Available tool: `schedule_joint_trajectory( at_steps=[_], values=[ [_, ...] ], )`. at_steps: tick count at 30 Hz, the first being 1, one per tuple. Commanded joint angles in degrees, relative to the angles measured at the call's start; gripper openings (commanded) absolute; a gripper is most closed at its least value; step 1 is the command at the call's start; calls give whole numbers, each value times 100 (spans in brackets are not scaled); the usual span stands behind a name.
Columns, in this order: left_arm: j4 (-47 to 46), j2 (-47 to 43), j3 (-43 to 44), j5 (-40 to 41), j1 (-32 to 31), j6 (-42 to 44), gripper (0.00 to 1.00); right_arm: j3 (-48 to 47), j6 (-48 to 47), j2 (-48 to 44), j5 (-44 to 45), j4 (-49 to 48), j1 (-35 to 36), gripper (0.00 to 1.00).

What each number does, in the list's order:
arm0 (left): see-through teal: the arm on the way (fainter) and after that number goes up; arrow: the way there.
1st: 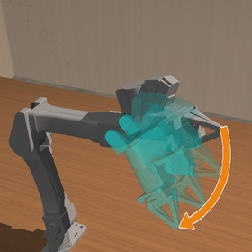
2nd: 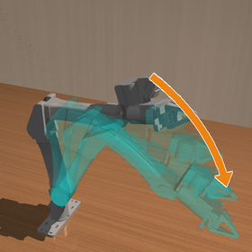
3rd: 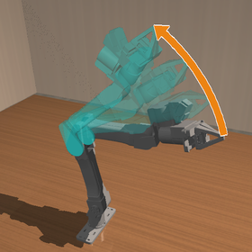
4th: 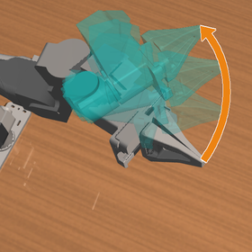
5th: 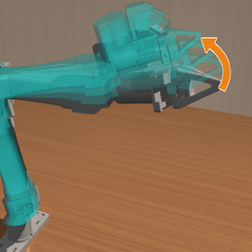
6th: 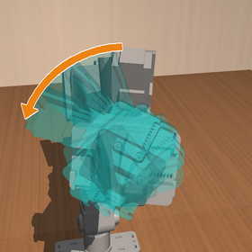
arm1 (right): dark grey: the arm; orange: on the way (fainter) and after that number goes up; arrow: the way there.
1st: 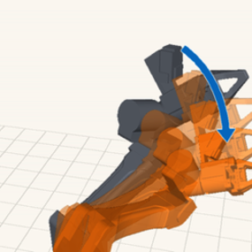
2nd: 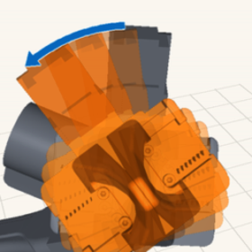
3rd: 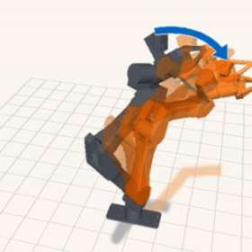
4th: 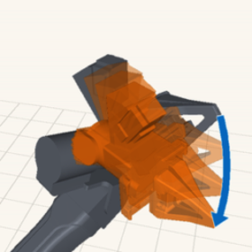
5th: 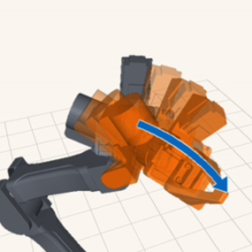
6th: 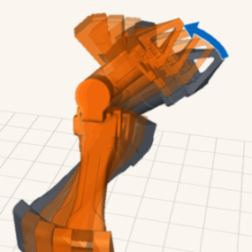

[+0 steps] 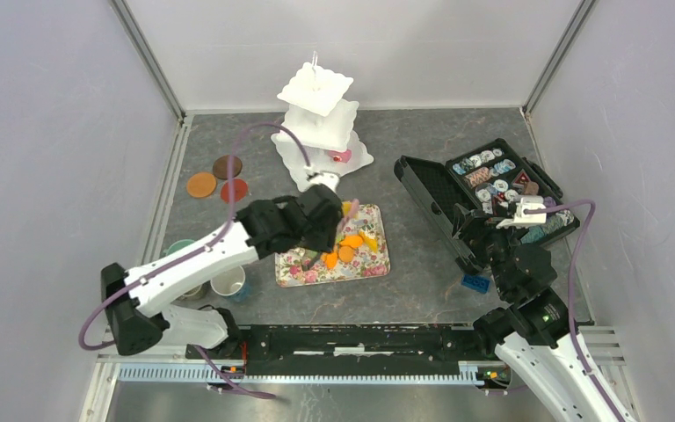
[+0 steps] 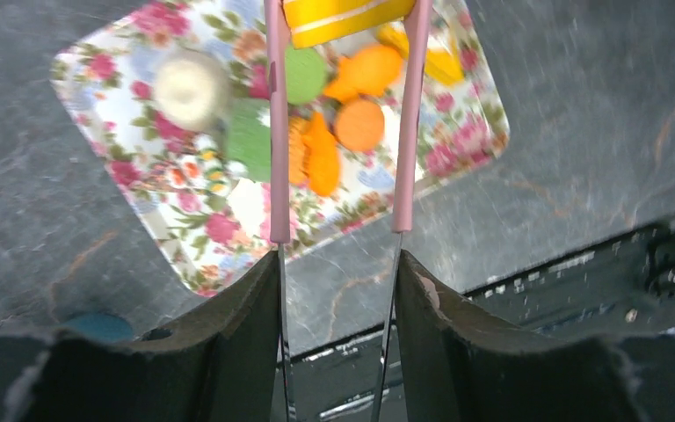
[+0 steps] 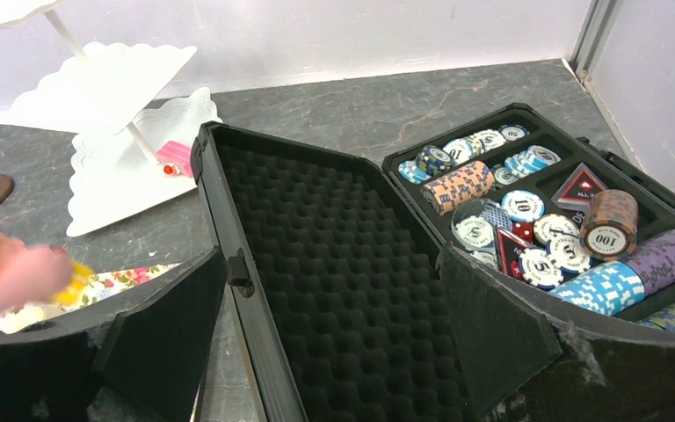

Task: Serve the afternoon tea

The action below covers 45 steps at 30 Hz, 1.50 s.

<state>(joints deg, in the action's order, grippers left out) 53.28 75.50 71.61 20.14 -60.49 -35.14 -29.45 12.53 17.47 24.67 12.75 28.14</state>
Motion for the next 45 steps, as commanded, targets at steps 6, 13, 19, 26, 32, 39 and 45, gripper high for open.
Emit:
schedule_joint_trajectory(
  at_steps=[6,13,19,26,32,39,45],
  values=[
    [-448,-1038,-420,-408,2178,1013,45,-184,-135,55,66,-268,27,98],
    [-1355,-1056,-728,-602,3382,1105,45,-319,-166,146,15,-168,32,98],
    [-2227,-576,-719,-913,4251,777,45,-415,-183,120,81,-110,25,98],
    [-2859,408,-508,-1218,4820,523,46,-494,-166,134,82,-141,27,98],
    [-3245,1351,32,-1458,4994,435,44,-440,-120,165,16,-235,26,98],
    [-3235,2259,970,-1577,5106,412,44,-582,-67,203,-3,-127,31,98],
    [-3155,2944,1750,-2216,5250,369,44,-686,-62,184,28,-58,26,98]
  ],
)
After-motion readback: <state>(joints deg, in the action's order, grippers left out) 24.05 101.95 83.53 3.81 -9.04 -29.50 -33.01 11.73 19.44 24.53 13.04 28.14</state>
